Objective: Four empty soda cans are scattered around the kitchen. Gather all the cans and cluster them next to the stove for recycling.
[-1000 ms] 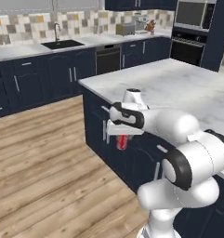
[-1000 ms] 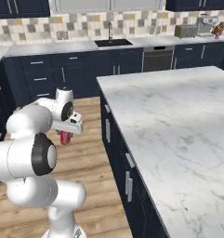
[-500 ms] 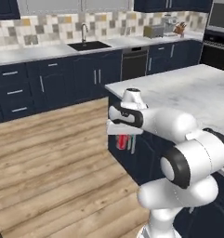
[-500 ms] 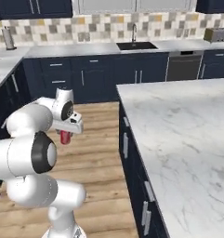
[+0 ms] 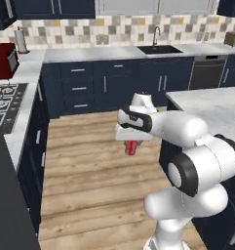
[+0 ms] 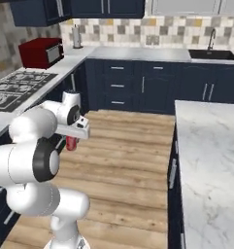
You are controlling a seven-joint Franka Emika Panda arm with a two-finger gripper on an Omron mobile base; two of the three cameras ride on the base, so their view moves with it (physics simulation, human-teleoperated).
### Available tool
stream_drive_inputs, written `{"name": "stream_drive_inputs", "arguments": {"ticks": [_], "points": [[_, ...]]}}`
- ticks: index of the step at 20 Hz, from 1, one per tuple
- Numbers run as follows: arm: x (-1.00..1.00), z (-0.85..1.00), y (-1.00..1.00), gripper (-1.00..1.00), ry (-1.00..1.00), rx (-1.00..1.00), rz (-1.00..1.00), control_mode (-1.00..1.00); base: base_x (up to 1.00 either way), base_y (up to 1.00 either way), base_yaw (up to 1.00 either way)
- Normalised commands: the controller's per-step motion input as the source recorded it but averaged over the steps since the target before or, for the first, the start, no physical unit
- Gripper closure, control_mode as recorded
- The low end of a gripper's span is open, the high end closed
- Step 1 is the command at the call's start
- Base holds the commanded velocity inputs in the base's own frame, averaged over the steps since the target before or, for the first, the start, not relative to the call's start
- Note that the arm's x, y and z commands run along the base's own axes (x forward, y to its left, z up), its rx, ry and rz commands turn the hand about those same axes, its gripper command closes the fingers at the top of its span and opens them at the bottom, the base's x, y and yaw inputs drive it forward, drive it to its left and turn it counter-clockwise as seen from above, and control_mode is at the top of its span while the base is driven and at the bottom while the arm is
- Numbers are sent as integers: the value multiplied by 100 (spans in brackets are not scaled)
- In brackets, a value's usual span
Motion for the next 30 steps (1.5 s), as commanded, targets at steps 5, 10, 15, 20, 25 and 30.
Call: {"name": "stream_drive_inputs", "arguments": {"ticks": [5, 10, 15, 20, 25, 30], "points": [[0, 0, 0, 100, 0, 0, 0, 100, 62, 0, 40], [0, 0, 0, 100, 0, 0, 0, 100, 73, 0, 27], [0, 0, 0, 100, 0, 0, 0, 100, 75, 0, 25], [0, 0, 0, 100, 0, 0, 0, 100, 70, 1, 31], [0, 0, 0, 100, 0, 0, 0, 100, 42, 3, 59], [0, 0, 0, 100, 0, 0, 0, 100, 25, 4, 73]]}}
